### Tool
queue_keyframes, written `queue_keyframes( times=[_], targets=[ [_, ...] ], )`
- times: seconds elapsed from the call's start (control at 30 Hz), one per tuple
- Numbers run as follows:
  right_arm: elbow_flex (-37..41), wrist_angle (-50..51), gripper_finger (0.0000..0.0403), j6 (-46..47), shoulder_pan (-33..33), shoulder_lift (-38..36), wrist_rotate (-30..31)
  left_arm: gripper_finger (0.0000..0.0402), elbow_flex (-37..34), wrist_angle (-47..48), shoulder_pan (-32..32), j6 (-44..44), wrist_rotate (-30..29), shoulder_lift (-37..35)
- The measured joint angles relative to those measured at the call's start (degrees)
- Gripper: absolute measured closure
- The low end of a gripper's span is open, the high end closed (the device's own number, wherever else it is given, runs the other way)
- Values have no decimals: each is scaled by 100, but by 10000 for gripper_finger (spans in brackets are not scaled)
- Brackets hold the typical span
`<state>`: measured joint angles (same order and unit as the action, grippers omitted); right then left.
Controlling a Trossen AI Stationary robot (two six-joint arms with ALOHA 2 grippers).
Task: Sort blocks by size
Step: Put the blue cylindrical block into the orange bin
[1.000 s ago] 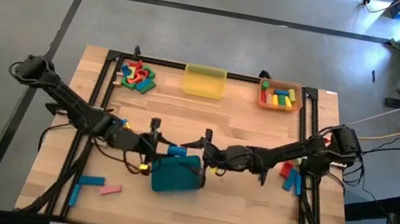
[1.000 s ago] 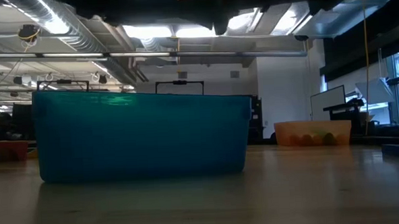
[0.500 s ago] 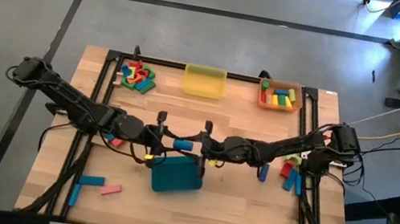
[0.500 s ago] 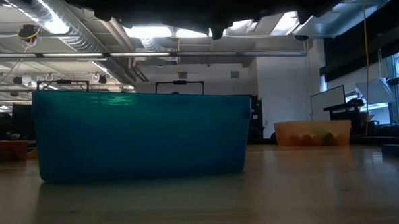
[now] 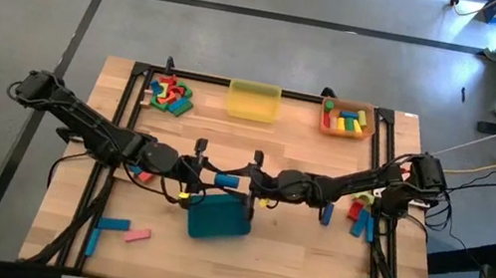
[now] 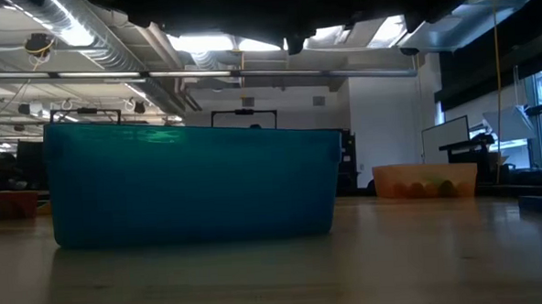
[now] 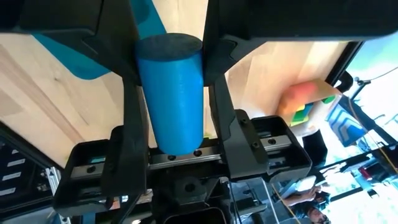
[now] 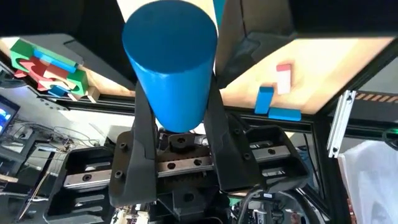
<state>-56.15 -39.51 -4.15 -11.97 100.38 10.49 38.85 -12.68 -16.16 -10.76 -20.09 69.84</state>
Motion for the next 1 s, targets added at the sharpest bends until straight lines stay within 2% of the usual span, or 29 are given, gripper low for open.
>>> queue_keyframes(
  times=[0.2, 0.33, 0.5, 0.73, 1.0],
  targets=[
    [-15, -84, 134, 207, 0, -40, -67, 277, -2, 82, 2, -47, -26, 9],
    [-15, 42, 121, 215, -2, -110, -102, 277, -2, 117, 2, -40, -33, 9],
    [-17, 193, 159, 207, -2, -138, -110, 277, -2, 134, 0, -31, -21, 2],
    [-17, 239, 263, 0, -2, -138, -41, 276, -2, 125, -2, -22, 10, -5],
    [-17, 327, 270, -64, -2, -138, 28, 276, -7, 129, -2, -29, 2, -7]
  ],
)
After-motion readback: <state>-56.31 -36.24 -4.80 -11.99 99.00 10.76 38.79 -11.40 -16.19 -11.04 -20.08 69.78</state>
